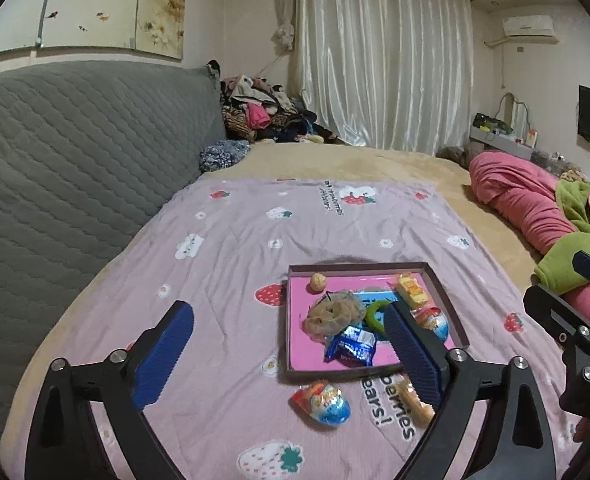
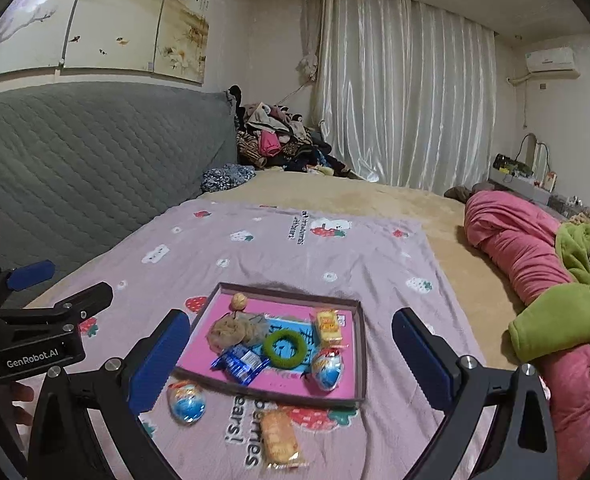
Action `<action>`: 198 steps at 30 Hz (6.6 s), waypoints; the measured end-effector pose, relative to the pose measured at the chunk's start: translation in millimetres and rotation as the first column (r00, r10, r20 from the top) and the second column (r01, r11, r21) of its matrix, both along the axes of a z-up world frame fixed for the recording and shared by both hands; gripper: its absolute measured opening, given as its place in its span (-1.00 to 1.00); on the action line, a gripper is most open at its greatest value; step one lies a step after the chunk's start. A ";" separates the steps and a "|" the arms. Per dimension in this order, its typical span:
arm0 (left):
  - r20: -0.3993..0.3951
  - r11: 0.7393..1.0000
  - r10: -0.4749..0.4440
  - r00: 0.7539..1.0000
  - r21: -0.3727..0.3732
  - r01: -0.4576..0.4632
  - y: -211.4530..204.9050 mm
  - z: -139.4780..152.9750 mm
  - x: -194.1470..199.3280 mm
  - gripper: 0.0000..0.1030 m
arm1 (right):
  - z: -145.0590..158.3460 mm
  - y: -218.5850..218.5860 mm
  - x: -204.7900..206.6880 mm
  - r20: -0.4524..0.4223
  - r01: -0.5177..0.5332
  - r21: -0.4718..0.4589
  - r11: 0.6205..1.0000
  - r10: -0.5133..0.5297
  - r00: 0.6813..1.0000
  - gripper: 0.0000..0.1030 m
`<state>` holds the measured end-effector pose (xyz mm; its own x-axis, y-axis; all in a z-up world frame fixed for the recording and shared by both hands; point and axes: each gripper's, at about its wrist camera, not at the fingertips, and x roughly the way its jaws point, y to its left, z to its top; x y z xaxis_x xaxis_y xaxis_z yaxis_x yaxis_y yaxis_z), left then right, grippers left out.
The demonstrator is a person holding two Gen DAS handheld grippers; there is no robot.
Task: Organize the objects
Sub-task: 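Withdraw both open tools from the tray and back away, then move left tool toward the chocolate egg while right moves toward the bread roll, then grasp the chocolate egg with left tool while right grasps the bread roll, then lift and carry the egg and bread roll with both tools over the tray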
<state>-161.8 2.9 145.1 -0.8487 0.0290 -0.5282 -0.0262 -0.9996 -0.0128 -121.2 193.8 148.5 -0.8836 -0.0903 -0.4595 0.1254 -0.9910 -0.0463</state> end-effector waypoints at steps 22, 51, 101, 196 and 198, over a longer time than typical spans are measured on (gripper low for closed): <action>0.005 0.996 -0.022 1.000 -0.080 0.023 12.9 7.4 74.6 0.93 | 12.4 10.2 82.4 0.007 -0.033 -0.003 0.999 0.033 0.999 0.98; 0.168 0.995 -0.004 0.986 -0.093 0.019 8.9 -84.1 84.8 0.93 | -74.7 1.6 99.9 0.131 -0.045 0.032 0.999 0.040 0.991 0.98; 0.384 1.000 -0.024 0.923 0.014 0.020 24.2 -235.2 -100.3 0.93 | -239.8 3.0 -81.9 0.466 -0.084 0.009 0.996 0.070 0.882 0.60; -0.016 0.992 -0.124 0.992 -0.024 0.123 45.8 -17.0 -136.0 0.19 | -9.9 1.3 -104.1 -0.033 -0.134 -0.025 0.991 0.133 0.991 -0.21; 0.002 0.993 -0.119 0.993 -0.017 0.119 44.6 -31.3 -142.0 0.19 | -22.0 -0.8 -111.0 -0.012 -0.127 -0.017 0.992 0.126 0.992 -0.21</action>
